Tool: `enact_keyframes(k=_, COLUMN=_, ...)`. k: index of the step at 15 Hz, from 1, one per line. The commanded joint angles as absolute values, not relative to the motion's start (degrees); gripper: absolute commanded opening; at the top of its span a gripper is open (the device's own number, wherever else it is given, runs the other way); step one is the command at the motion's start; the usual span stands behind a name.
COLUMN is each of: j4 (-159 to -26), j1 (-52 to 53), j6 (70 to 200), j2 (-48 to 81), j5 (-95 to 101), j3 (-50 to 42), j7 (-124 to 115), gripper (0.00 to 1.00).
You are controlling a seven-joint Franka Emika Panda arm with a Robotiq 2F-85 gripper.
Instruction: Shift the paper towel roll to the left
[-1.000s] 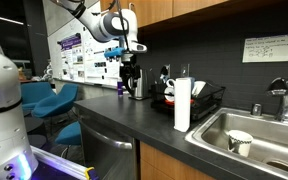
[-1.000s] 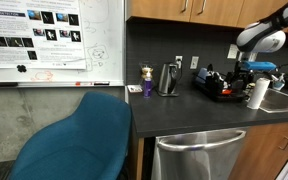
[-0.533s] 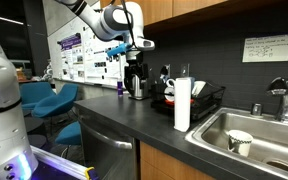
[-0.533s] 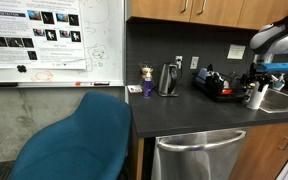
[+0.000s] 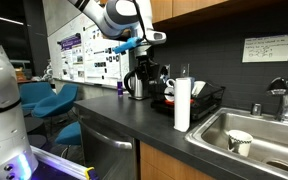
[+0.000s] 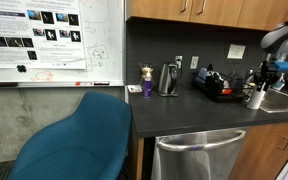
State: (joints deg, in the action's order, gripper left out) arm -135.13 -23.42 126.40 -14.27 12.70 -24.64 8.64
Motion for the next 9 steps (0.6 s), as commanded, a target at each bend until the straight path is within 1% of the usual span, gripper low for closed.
enact_keyframes(k=1, j4=-130.39, j1=-23.36, j6=127.73, j2=-11.13, j5=10.20, j3=-26.15, j7=12.20, gripper=0.06)
enact_keyframes(k=2, j4=-129.25, j1=-23.32, j6=127.69, j2=-10.54, j5=9.48, j3=-26.57, j7=13.13, gripper=0.01)
enact_keyframes(k=3, j4=-128.36, j1=-23.40, j6=127.79, j2=-10.13, j5=9.02, j3=-26.80, j7=13.58, gripper=0.00)
enact_keyframes(k=9, j4=-121.81, j1=-23.70, j6=127.05, j2=-5.75, j5=4.70, j3=-28.19, j7=16.32, gripper=0.00)
